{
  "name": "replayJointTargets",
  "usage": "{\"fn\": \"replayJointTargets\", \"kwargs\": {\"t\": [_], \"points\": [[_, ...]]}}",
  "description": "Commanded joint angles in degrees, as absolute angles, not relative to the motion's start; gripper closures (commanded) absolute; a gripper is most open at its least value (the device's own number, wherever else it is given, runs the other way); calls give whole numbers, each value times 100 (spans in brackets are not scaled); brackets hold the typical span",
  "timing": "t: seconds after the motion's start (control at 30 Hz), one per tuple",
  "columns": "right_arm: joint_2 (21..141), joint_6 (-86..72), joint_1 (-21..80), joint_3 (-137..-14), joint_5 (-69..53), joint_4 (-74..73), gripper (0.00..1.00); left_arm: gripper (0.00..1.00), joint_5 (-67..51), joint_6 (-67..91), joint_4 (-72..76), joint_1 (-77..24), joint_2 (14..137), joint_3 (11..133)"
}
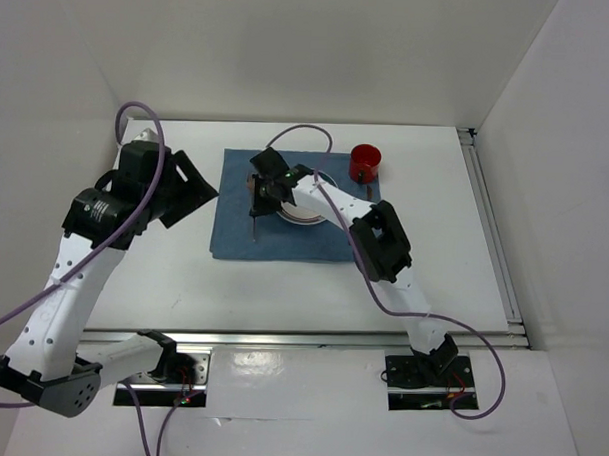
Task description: Set the dinner table for one person
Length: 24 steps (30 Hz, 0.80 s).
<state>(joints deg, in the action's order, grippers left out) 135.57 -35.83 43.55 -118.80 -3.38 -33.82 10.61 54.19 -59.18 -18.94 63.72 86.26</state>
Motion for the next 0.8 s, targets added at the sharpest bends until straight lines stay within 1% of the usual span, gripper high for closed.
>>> {"fn": "replayJointTargets", "kwargs": {"t": [0.0,0.07,0.1,0.17,0.2,0.23,0.3,0.33,0.43,0.47,0.5,0.53,0.57,0.67,0.7,0.73,0.77], "points": [[13675,-4184,4368,-12401,-193,-2910,100,23,1160,5432,-5915,-1872,6434,8657],[13904,-4245,4368,-12463,-141,-2856,99,23,1046,5379,-5915,-1872,6486,8657],[13956,-4297,4368,-12463,-36,-2856,94,23,1046,5379,-5915,-1872,6486,8657],[14027,-4298,4368,-12463,18,-2804,82,23,1046,5379,-5915,-1872,6486,8657],[14027,-4298,4368,-12411,70,-2734,66,23,994,5318,-5863,-1872,6486,8657],[14027,-4298,4368,-12410,18,-2733,61,23,993,5317,-5862,-1872,6486,8657],[13949,-4298,4315,-12410,-218,-2663,58,23,1045,5317,-5862,-1872,6486,8657],[13879,-4202,4315,-12341,-315,-2576,51,23,1124,5317,-5915,-1872,6486,8657],[13449,-3921,4315,-12287,-536,-2514,48,23,1257,5247,-5915,-1872,6486,8657],[13108,-3842,4315,-12226,-536,-2514,44,23,1335,5195,-5915,-1872,6434,8657],[12896,-3719,4315,-12017,-588,-2514,43,23,1388,5142,-5915,-1872,6434,8709],[12659,-3431,4255,-11849,-685,-2401,37,23,1467,5011,-5811,-1872,6381,8710],[12178,-3315,4254,-11665,-738,-2312,30,23,1546,5010,-5644,-1872,6320,8632],[11498,-2980,4113,-10988,-590,-2312,17,23,1994,4887,-5309,-1872,5969,8070],[11061,-2919,4044,-10656,-397,-2512,6,22,2100,4835,-5239,-1872,5898,7877],[10839,-2796,3991,-10478,92,-2644,0,20,2283,4773,-5151,-1872,5837,7823],[10619,-2708,3990,-10268,392,-2741,0,19,2337,4694,-5150,-1872,5758,7822]]}}
